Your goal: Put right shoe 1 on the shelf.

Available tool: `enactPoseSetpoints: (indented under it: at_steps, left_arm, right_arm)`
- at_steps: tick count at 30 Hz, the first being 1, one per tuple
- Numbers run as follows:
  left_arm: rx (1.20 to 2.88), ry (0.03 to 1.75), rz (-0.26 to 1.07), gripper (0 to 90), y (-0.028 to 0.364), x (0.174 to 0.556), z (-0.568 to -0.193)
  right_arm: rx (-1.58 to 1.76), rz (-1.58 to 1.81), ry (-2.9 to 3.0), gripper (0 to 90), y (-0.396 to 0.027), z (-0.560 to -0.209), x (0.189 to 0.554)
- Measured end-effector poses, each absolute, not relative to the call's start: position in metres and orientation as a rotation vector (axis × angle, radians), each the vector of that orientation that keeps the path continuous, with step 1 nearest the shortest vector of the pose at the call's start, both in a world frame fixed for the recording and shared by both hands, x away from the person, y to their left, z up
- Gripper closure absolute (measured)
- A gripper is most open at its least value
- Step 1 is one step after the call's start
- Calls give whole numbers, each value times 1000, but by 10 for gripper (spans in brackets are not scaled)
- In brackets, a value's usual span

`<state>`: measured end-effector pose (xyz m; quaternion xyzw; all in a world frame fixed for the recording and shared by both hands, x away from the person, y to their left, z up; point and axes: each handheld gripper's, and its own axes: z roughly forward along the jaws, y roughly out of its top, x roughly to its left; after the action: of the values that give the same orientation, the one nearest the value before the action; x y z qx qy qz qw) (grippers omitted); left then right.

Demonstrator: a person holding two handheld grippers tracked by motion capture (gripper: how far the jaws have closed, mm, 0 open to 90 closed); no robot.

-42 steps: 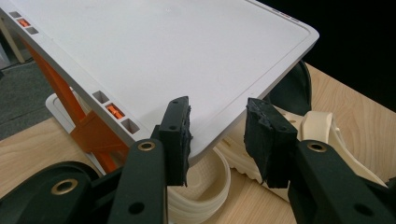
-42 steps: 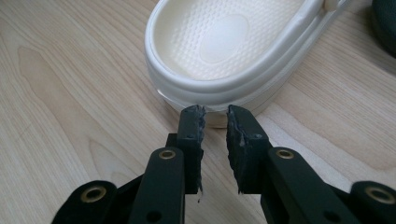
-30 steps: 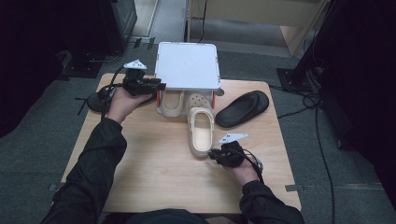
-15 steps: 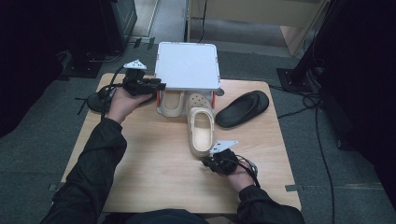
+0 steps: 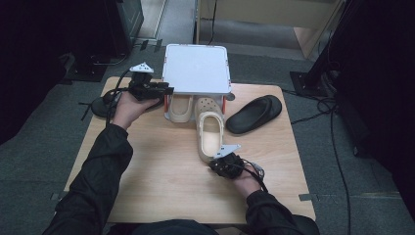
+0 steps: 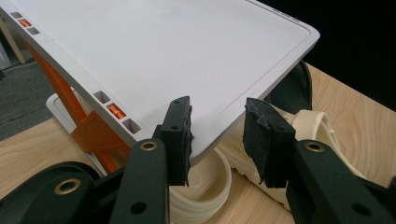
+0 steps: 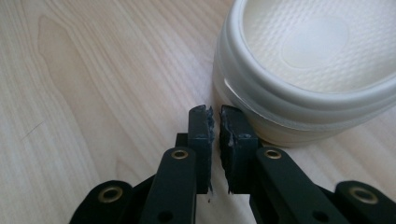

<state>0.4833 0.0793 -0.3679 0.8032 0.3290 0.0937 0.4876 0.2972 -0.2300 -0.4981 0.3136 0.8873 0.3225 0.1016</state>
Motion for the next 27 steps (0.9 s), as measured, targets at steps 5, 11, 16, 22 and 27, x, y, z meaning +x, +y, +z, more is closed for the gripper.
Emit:
enactPoseSetpoints:
  at_steps: [5, 11, 16, 22, 27]
  left_arm:
    - [1953, 800, 228, 622, 79, 483, -368]
    - [1953, 802, 227, 626, 79, 483, -368]
    - [1956, 801, 234, 634, 79, 483, -368]
    - [1953, 802, 231, 636, 79, 483, -368]
    - [1954, 802, 230, 636, 79, 483, -368]
  right_arm:
    - [917, 975, 2588, 843, -224, -496, 303]
    - [917, 992, 2569, 852, -223, -495, 310]
    - [896, 987, 2534, 849, -218, -490, 317]
    - [906, 1021, 2486, 851, -216, -485, 329]
    - [956, 1037, 2468, 846, -218, -483, 341]
